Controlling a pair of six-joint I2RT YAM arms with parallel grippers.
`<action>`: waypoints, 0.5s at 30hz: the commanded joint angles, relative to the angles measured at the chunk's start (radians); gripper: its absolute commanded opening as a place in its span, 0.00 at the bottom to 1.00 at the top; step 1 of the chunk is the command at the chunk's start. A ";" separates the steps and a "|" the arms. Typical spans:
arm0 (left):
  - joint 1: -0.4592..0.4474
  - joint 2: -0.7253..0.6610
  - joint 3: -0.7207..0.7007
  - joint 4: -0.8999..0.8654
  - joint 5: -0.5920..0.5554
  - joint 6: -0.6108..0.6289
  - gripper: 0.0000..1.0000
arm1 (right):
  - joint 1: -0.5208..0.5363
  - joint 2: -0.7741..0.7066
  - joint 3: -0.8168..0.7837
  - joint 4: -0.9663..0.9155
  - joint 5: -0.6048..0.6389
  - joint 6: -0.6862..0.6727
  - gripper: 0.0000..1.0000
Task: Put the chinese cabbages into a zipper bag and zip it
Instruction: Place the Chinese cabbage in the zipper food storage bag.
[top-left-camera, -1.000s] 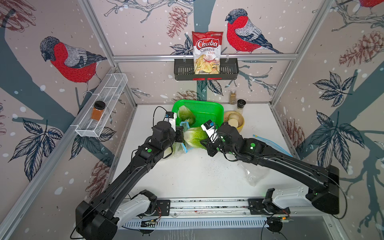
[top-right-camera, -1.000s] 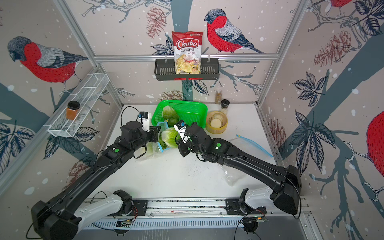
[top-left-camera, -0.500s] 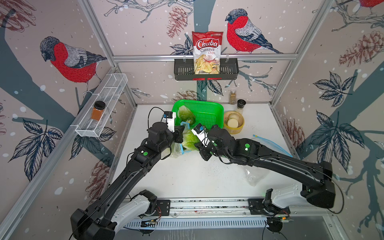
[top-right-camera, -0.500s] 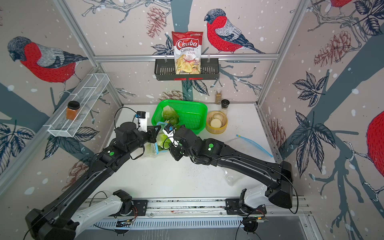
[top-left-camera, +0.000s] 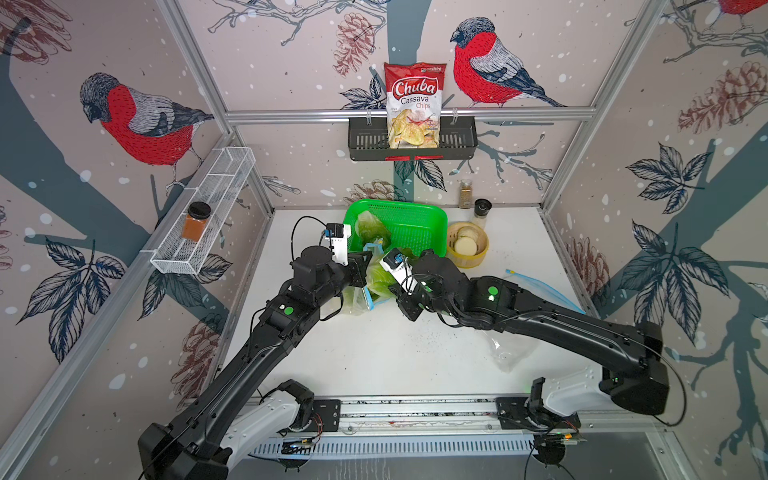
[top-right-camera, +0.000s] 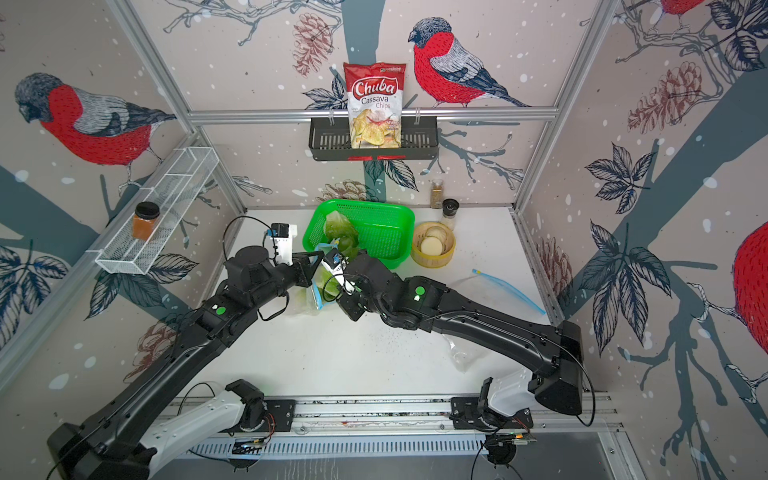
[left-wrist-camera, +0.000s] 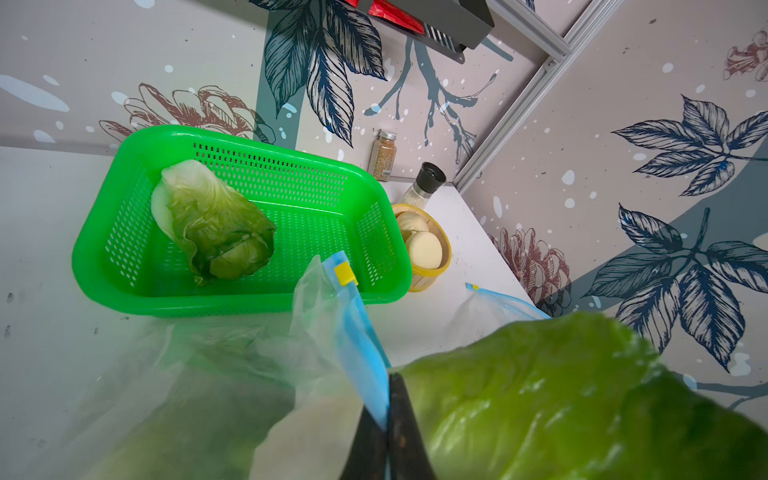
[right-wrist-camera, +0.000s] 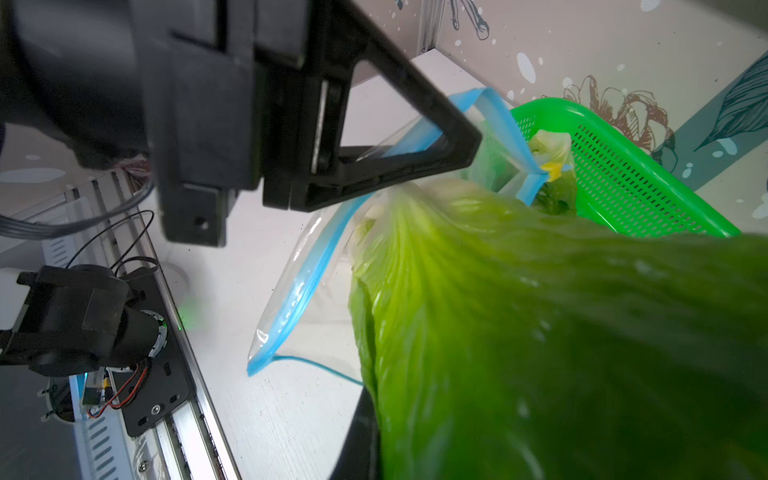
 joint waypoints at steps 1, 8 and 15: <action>0.001 -0.004 0.004 0.062 0.046 -0.001 0.00 | 0.000 0.019 -0.010 -0.005 -0.027 -0.057 0.00; 0.001 -0.025 -0.019 0.098 0.134 -0.024 0.00 | -0.001 0.005 -0.002 0.043 -0.065 -0.108 0.00; 0.001 -0.040 -0.034 0.127 0.177 -0.043 0.00 | -0.019 0.038 -0.027 0.146 -0.160 -0.147 0.07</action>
